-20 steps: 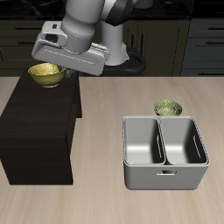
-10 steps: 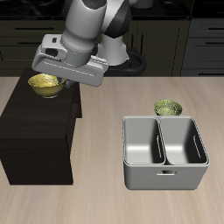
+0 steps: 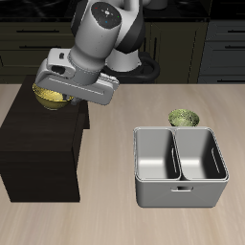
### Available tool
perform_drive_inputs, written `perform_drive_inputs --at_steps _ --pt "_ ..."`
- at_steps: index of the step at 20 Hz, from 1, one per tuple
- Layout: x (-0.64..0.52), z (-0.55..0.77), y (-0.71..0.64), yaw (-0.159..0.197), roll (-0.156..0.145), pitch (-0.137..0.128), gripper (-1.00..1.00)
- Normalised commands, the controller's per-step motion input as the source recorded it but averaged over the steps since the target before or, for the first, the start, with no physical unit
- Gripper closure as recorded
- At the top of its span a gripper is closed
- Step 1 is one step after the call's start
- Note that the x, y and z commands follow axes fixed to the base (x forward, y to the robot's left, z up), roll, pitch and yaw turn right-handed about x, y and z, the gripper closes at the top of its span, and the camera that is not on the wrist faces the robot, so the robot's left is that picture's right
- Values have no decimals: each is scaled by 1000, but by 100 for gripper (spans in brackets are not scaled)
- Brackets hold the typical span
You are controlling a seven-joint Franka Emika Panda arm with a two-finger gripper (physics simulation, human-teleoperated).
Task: Place the yellow bowl on top of the shelf
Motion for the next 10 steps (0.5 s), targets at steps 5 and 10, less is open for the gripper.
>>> perform_drive_inputs --at_steps 5,10 --pt "-51 8 13 -4 -29 0 -100" --pt "-128 154 67 -22 17 -24 -100"
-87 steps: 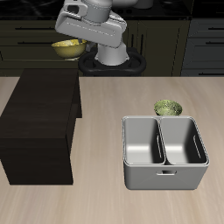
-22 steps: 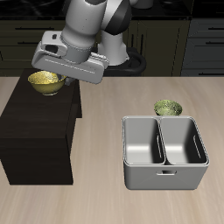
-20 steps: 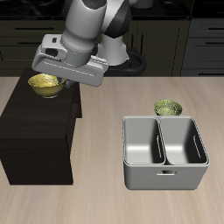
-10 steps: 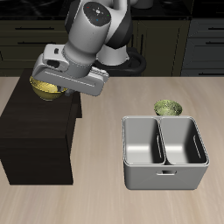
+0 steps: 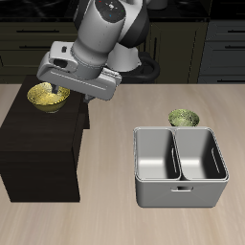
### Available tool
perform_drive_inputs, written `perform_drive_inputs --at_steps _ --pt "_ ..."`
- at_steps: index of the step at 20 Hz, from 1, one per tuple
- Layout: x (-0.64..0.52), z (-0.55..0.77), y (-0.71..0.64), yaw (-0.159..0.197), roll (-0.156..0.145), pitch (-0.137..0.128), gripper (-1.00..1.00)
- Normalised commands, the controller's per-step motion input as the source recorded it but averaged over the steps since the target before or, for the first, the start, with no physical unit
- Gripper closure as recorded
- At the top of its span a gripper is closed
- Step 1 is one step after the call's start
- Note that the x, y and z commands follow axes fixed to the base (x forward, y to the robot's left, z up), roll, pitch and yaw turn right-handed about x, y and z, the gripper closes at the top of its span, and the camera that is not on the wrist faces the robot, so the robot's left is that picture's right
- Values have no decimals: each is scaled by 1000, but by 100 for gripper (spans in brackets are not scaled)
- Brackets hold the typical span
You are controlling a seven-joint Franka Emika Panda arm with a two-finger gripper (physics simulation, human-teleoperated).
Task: Place the yellow bowl on top of the shelf
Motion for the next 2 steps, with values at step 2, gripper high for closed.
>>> perform_drive_inputs --at_steps 2 --pt "-165 172 157 6 63 -51 -100"
